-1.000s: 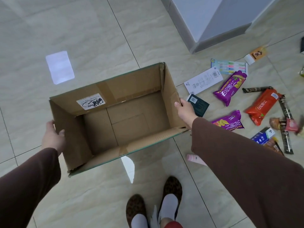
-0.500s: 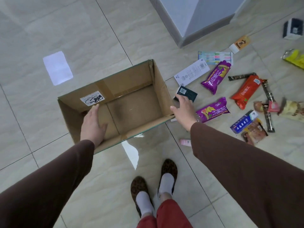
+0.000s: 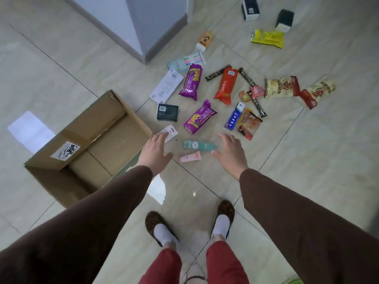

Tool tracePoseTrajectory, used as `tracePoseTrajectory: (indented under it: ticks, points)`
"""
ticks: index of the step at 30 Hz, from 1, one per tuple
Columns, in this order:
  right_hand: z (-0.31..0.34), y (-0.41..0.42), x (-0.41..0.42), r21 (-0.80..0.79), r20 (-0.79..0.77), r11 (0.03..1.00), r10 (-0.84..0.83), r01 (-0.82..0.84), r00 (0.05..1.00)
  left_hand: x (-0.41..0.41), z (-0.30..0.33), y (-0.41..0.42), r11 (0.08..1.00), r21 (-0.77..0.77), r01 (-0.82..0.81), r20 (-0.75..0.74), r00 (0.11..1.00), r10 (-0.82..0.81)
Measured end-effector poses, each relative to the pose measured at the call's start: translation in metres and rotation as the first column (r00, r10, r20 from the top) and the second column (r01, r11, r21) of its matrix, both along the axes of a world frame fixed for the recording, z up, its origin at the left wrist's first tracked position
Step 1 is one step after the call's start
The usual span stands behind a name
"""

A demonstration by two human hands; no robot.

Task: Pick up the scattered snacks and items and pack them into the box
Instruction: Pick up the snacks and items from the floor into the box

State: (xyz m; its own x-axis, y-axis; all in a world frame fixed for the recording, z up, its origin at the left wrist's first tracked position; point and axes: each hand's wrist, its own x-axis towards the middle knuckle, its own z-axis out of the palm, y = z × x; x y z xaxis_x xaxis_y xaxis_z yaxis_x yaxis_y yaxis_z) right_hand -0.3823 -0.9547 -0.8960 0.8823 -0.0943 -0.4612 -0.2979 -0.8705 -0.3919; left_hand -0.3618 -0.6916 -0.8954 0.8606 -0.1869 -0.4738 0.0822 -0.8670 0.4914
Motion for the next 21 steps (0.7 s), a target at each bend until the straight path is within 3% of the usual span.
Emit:
tracePoseTrajectory:
  ticks: [6,15,21]
  points:
    - [0.004,-0.108,-0.017,0.009,-0.019,0.990,-0.141,0.141,0.990,0.005,0.006,-0.115,0.994,0.018,0.112,-0.035,0.993,-0.111]
    - [-0.022,-0.256,-0.001,0.102,-0.061,0.959,-0.258,0.263,0.964,0.043,-0.021,-0.268,0.990,0.080,0.114,-0.090,0.990,-0.107]
    - [-0.049,-0.305,0.042,0.129,-0.113,0.918,-0.362,0.375,0.925,0.086,-0.051,-0.325,0.990,0.100,0.101,-0.126,0.988,-0.088]
